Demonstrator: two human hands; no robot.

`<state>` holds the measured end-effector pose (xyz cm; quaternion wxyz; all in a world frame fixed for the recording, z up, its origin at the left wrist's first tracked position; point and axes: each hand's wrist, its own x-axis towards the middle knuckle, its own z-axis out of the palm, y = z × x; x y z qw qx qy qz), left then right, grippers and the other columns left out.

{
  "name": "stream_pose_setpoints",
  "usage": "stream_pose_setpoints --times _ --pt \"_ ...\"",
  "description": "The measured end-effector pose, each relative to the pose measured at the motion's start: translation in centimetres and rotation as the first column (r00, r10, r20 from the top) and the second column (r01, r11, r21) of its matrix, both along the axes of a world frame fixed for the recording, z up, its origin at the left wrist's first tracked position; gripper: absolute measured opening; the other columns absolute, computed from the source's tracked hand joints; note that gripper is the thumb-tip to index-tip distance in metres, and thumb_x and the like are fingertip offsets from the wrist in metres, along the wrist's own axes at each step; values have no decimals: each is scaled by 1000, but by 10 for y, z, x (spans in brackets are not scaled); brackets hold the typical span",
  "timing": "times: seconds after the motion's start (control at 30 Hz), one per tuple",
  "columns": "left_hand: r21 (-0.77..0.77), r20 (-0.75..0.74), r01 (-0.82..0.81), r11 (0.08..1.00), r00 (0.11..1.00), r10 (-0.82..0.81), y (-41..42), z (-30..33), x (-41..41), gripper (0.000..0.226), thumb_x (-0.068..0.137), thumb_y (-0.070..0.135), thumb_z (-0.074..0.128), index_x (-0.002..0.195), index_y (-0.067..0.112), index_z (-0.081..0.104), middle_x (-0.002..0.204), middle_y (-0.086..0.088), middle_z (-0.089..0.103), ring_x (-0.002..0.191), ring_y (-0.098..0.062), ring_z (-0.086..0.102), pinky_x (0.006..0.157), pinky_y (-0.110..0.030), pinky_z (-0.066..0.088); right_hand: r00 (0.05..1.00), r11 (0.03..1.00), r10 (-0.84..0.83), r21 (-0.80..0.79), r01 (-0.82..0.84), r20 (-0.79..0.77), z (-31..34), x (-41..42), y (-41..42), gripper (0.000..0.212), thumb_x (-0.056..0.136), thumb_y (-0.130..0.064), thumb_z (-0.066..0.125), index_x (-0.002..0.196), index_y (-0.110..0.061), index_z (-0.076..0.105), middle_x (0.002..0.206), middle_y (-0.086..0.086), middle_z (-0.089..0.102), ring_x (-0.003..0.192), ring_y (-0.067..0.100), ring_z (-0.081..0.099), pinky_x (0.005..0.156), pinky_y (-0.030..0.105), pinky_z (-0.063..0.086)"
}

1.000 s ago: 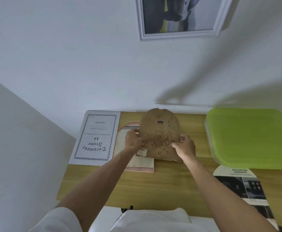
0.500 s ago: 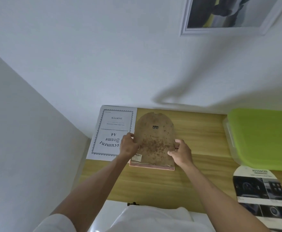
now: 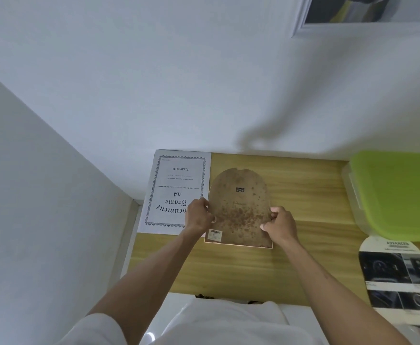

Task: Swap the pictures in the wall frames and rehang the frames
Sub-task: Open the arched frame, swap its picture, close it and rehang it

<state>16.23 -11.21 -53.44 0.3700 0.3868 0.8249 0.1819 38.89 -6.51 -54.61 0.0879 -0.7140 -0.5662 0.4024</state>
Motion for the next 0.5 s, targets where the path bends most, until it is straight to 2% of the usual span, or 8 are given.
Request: stream_pose_setpoints --times 0.07,0.13,0.2,0.3,0.37,0.43,0.5 --pt "17 -12 5 1000 1000 -5 0 -3 1 41 70 4 81 110 7 69 106 -7 62 90 -21 58 74 -29 45 999 1000 29 2 -30 34 0 -1 -1 60 75 -5 78 131 -10 57 124 9 57 106 23 61 92 31 49" --pt "14 -30 31 999 999 -31 0 -5 2 32 70 5 82 100 4 72 103 -7 59 92 -26 60 75 -32 47 994 997 78 10 -79 79 1 -3 -2 62 79 -7 78 136 -8 54 127 10 52 112 25 59 99 32 47" --pt "2 -65 72 997 995 -71 1 -4 4 17 73 6 79 86 0 71 95 -5 53 87 -29 59 73 -34 49 983 991 128 23 -132 130 1 -4 -2 62 81 -10 77 137 -6 53 128 11 50 115 26 57 102 34 46" --pt "-10 -124 135 991 983 -135 2 -1 7 10 75 0 73 75 -4 64 93 -7 49 82 -32 57 73 -41 53 963 980 192 19 -199 187 1 -6 -1 61 82 -13 77 136 -3 51 127 12 48 114 29 55 100 36 46" --pt "-26 -172 192 981 966 -194 4 3 9 4 77 -5 64 79 -5 61 99 -12 50 83 -36 58 75 -46 54 934 964 261 -10 -267 246 2 -7 3 62 83 -15 77 136 -2 47 129 14 45 115 31 55 98 37 46" --pt "-77 -277 291 954 913 -301 10 4 11 18 79 -6 62 96 -3 62 108 -15 50 89 -37 58 76 -45 54 869 932 354 -49 -360 346 8 -9 9 68 84 -19 77 139 -1 42 133 15 42 118 31 52 96 38 48" --pt "-122 -410 418 900 804 -430 18 0 13 40 80 -7 65 118 0 54 119 -15 48 104 -35 54 81 -41 51 787 886 443 -77 -457 429 15 -11 18 82 81 -24 81 144 -4 34 138 15 37 124 31 47 92 40 49"
